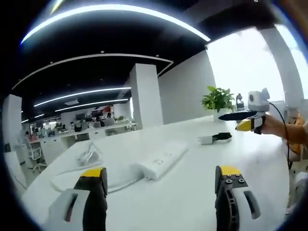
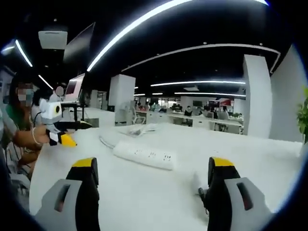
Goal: Straighten the power strip on the desk, plug the charger into it
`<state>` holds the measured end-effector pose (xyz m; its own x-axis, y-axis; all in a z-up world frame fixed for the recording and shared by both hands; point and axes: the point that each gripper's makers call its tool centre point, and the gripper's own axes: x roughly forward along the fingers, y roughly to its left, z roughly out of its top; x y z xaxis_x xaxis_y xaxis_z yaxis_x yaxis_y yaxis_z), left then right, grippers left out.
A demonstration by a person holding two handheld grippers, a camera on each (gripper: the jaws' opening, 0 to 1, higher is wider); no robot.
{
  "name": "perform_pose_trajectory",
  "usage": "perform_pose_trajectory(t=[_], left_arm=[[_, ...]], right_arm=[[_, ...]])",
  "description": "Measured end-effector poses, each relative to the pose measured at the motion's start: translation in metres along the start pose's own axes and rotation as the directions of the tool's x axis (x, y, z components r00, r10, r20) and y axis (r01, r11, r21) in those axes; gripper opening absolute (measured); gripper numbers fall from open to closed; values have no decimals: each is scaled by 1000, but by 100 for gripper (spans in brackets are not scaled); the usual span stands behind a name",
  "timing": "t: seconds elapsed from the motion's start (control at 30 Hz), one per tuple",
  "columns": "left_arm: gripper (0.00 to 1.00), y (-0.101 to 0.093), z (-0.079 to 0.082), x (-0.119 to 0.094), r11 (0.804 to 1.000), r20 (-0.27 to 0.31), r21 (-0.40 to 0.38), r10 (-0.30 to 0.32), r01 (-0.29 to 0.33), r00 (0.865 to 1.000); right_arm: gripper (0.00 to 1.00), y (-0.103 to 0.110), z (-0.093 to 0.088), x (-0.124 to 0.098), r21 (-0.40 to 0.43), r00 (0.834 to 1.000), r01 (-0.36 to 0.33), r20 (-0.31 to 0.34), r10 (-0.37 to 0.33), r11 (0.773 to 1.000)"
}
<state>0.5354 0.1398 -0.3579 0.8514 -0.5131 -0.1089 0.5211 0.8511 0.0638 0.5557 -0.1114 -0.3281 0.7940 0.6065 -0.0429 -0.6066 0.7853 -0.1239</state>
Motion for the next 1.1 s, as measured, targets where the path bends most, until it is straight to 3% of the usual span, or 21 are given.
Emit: perform_pose_trajectory(t=[0.23,0.3,0.43,0.73,1.1], left_arm=[[93,0,0,13,1000,-2,30,-5,5,1000],[93,-1,-1,15,999,-7,32,-7,7,1000],[92,-3,-4,23,999,-17,36,-26,26,1000],[92,3,-6,39,1000,-30,9,-24,25,999],[92,3,-17,57,998,-78,-44,-55,52,995]], right_arm=[[94,10,-10,26,-30,997,-67,-35,66,997],[96,19,-14,32,-48,992,-122,-48,120,991],[96,23,-21,40,-43,988,-145,-64,142,989],[94,14,-32,62,26,987,-139,-83,141,990],[93,13,-44,89,52,977,-159,-136,164,986]])
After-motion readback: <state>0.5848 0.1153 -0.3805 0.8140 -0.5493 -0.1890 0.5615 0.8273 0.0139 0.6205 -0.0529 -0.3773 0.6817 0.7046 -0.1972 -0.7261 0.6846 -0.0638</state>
